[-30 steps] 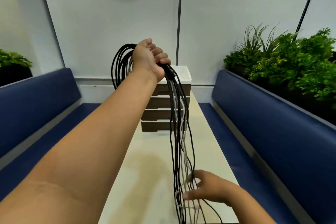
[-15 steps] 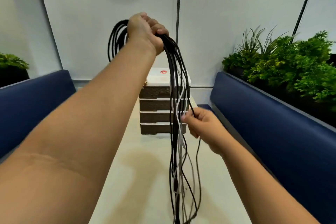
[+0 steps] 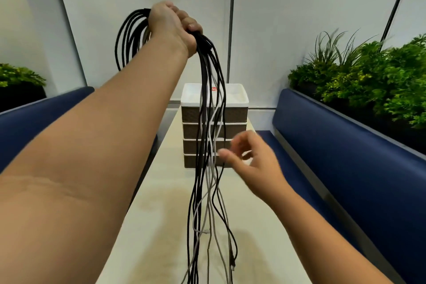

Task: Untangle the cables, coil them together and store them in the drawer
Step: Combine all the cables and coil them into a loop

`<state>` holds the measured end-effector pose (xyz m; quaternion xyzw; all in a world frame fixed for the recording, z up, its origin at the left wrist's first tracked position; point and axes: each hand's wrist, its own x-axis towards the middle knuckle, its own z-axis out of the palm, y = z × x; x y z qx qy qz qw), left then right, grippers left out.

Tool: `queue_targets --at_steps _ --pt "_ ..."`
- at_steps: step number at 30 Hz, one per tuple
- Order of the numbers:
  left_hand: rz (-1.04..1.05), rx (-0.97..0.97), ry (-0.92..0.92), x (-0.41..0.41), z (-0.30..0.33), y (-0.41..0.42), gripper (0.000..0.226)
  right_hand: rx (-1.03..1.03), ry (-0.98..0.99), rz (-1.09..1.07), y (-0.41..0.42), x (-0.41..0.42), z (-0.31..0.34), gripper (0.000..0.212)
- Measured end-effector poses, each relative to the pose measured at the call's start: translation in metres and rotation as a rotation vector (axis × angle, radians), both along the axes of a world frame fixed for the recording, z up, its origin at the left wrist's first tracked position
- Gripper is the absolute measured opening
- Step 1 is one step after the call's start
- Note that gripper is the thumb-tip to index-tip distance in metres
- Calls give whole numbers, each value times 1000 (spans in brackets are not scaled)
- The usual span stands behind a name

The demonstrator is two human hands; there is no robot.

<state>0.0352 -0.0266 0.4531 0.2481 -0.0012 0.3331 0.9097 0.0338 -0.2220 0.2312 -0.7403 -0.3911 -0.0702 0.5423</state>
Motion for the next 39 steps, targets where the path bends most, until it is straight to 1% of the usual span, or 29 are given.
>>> queue_targets --at_steps 1,2,3,4,5,7,8,9,10,13,15,16,18,19,20,21,22,23,24,26,27,28,30,33,34,37,39 --pt "0 -7 5 1 0 -1 39 -124 -23 41 8 -6 6 40" --pt "2 -17 8 2 -1 -1 39 -257 -58 59 16 -9 5 40" --pt "4 -23 12 2 -1 0 39 -329 -80 61 22 -10 0 35" --pt "4 -23 18 2 -1 0 38 -330 -68 53 23 -7 -6 32" --pt "6 -22 24 1 -1 2 38 -271 -6 53 22 -3 -13 32" --pt "25 -25 31 -2 0 7 38 -96 204 70 10 4 -24 35" --pt "39 -25 35 -4 -1 10 38 -53 290 67 2 9 -32 37" --pt "52 -20 39 -5 -1 12 38 -70 343 51 -5 14 -42 40" --pt "63 -15 42 -5 -1 13 38 -135 373 31 -12 21 -53 43" --pt "68 -16 53 -5 -2 14 38 -418 434 -43 -25 38 -97 48" --pt "59 -36 47 -7 -2 16 39 -580 486 -93 -35 43 -123 48" --pt "52 -49 44 -7 -2 17 39 -623 538 -95 -40 43 -132 47" --pt "42 -55 41 -9 -3 18 38 -692 641 -24 -50 43 -143 44" --pt "39 -49 39 -9 -4 17 38 -770 649 34 -54 43 -142 43" --pt "34 -41 37 -8 -5 15 38 -854 636 91 -57 43 -138 46" --pt "27 -34 35 -7 -6 12 38 -907 611 141 -59 45 -130 58" --pt "20 -26 34 -6 -6 10 39 -894 575 171 -58 46 -118 73" --pt "12 -20 33 -5 -6 7 39 -791 549 171 -54 47 -102 82" --pt "2 -13 32 -4 -6 4 39 -609 534 162 -48 44 -80 84" --pt "-26 -4 31 -1 -6 -3 39 -131 531 173 -34 40 -37 76" --pt "-40 -4 32 1 -6 -7 39 36 516 192 -26 38 -18 72" --pt "-51 -4 33 3 -7 -11 39 114 492 206 -17 36 -1 69" --pt "-68 -7 33 5 -8 -17 38 119 442 235 -1 31 17 58" --pt "-81 -29 44 7 -10 -20 37 59 451 322 12 25 13 22" --pt "-81 -32 51 7 -12 -20 38 33 477 360 12 23 7 14" --pt "-67 -30 80 8 -20 -13 38 -112 560 444 5 18 -18 10" --pt "-51 -28 107 9 -29 -8 39 -202 576 448 -2 17 -35 8"
